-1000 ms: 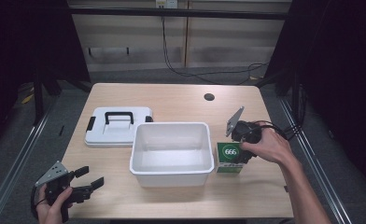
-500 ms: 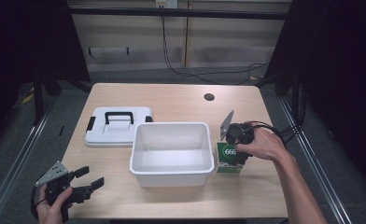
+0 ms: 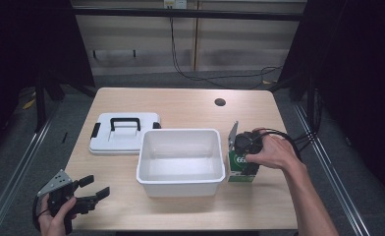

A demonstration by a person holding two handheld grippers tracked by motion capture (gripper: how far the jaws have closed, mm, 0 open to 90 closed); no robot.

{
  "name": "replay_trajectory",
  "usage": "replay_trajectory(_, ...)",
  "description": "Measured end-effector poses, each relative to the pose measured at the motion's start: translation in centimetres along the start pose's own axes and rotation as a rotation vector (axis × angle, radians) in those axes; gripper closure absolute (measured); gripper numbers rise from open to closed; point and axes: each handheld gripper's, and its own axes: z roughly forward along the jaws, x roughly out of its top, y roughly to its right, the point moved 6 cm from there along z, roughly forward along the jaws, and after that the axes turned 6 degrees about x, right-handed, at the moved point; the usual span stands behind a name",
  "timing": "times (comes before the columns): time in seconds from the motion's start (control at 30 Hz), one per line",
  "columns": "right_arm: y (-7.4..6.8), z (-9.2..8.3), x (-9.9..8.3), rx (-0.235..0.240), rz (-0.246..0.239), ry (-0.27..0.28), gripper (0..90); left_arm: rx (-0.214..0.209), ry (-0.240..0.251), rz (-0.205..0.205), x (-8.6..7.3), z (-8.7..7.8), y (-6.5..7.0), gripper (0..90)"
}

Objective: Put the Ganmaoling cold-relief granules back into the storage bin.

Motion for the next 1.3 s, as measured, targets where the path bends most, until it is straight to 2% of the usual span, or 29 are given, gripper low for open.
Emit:
replay_trajectory(0.23, 0.6, 1.2, 0.3, 0.023, -0.003, -0.052, 11.1, -0.002, 0.000, -0.001, 0.0, 0.0, -0.1, 15.9)
replay_trajectory(0.37, 0.6, 1.6, 0.4, 0.033, -0.021, -0.045, 12.5, -0.002, 0.003, -0.003, 0.0, 0.0, 0.0, 15.9)
replay_trajectory(0.43, 0.6, 1.6, 0.3, 0.032, -0.012, -0.044, 13.8, -0.002, 0.000, -0.001, 0.0, 0.0, -0.1, 15.9)
replay_trajectory(0.57, 0.6, 1.5, 0.3, 0.026, -0.032, -0.041, 15.5, -0.001, 0.001, -0.002, 0.0, 0.0, 0.0, 15.9)
replay_trajectory(0.9, 0.5, 1.3, 0.3, 0.051, -0.030, -0.057, 16.0, -0.004, -0.001, 0.000, 0.0, 0.0, -0.1, 15.9)
replay_trajectory(1.1, 0.3, 0.6, 0.3, 0.051, -0.015, -0.033, 16.0, -0.001, -0.001, -0.001, 0.0, 0.0, -0.1, 15.9)
replay_trajectory(1.13, 0.2, 0.4, 0.3, 0.055, -0.001, -0.030, 16.0, -0.001, 0.002, -0.004, 0.0, 0.0, 0.0, 15.9)
replay_trajectory(1.2, 0.3, 0.2, 0.2, 0.051, -0.005, -0.031, 16.0, -0.001, 0.000, -0.002, 0.0, 0.0, -0.1, 15.9)
replay_trajectory(1.23, 0.2, 0.2, 0.1, 0.050, 0.009, -0.033, 16.0, -0.001, -0.001, -0.001, 0.0, 0.0, -0.1, 15.9)
replay_trajectory(1.3, 0.3, 0.0, 0.0, 0.048, 0.001, -0.033, 16.0, 0.001, -0.001, -0.005, 0.0, 0.0, -0.1, 15.9)
